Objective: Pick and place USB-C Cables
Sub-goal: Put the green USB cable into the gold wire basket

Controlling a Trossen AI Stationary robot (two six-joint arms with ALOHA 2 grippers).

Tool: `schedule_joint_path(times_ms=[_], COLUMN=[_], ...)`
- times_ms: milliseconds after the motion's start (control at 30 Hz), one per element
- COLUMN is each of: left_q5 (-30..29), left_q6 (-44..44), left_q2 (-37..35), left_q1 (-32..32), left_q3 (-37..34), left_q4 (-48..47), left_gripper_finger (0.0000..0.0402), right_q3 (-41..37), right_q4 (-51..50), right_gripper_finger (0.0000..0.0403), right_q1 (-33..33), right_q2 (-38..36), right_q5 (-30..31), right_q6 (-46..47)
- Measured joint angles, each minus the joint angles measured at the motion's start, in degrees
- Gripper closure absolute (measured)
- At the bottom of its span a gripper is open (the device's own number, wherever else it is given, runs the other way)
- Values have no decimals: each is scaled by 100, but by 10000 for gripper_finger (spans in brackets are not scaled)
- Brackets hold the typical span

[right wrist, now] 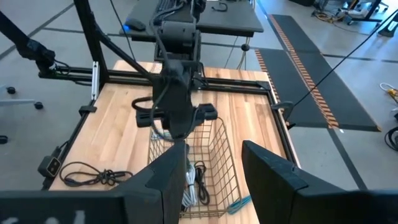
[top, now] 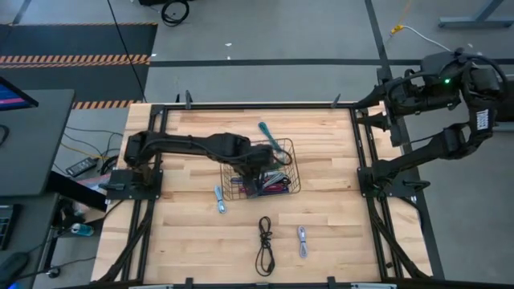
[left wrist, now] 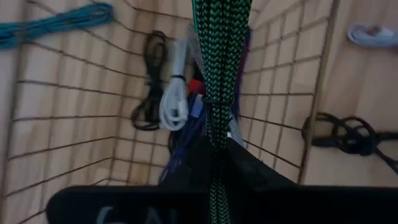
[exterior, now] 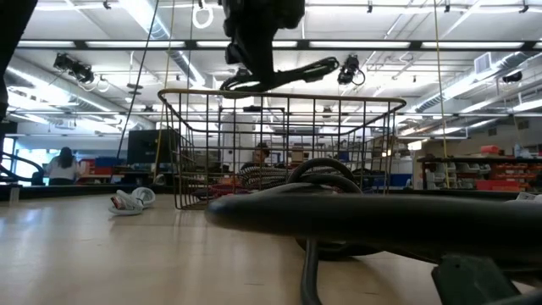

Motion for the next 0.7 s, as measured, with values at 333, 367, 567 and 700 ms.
schedule_joint_path(times_ms=[333, 367, 567, 700], left_q5=[10, 17, 12, 15], left_q6=[894, 952, 1143, 1165], left_q2=[519, 538, 683, 731], left_q1=[-10, -2, 74, 131], left_q3=[-5, -7, -7, -11], left_q4=[-25, -30, -23, -50], left_gripper_finger=[380, 380, 380, 380], right_q3=[0, 0, 0, 0], right_q4=[1, 2, 3, 4], right_gripper_finger=[241, 241, 241, 241], right_q1=[0, 0, 1, 0], right_q2=[26, 27, 26, 26], right_q5=[-2, -1, -2, 1], right_q6=[-1, 0, 1, 6])
